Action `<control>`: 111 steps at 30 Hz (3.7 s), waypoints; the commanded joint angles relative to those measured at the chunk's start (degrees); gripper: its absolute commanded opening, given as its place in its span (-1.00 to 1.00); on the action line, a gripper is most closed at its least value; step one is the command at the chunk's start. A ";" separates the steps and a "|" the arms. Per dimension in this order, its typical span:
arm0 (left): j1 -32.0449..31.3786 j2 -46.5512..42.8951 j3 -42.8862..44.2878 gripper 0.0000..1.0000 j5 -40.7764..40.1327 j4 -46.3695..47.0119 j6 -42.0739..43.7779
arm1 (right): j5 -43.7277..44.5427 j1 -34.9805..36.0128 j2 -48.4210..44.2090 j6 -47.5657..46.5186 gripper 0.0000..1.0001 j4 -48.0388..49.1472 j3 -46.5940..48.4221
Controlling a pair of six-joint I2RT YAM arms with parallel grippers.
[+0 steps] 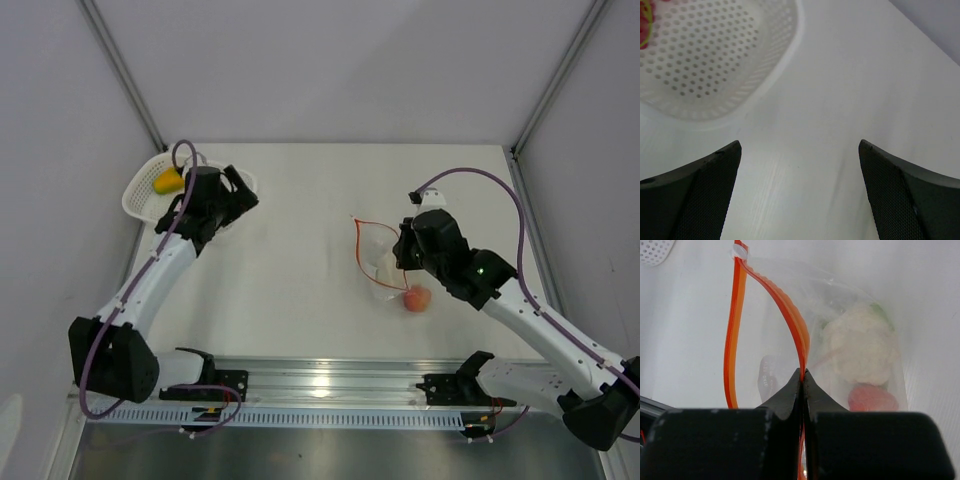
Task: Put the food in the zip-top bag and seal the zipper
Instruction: Pick up the fake fruit from the bin.
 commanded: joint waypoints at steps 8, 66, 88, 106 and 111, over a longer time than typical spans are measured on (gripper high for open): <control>9.58 14.61 7.71 0.99 -13.88 1.90 -7.34 | -4.72 -1.55 2.52 -2.05 -1.00 4.26 -0.36; 22.86 45.48 32.59 -0.28 -3.79 -10.69 -8.48 | -16.85 -12.98 5.24 -6.18 -1.00 9.45 -3.79; 23.03 46.53 34.17 -0.22 -7.83 -13.93 -6.73 | -16.76 -13.33 5.24 -6.27 -1.00 9.62 -3.87; 23.03 49.26 35.31 -0.70 -8.01 -13.06 -4.62 | -16.94 -13.24 5.94 -5.83 -1.00 10.33 -4.31; 22.95 48.82 35.14 -0.99 -8.01 -12.71 -4.18 | -17.12 -13.33 6.12 -5.66 -1.00 10.76 -4.32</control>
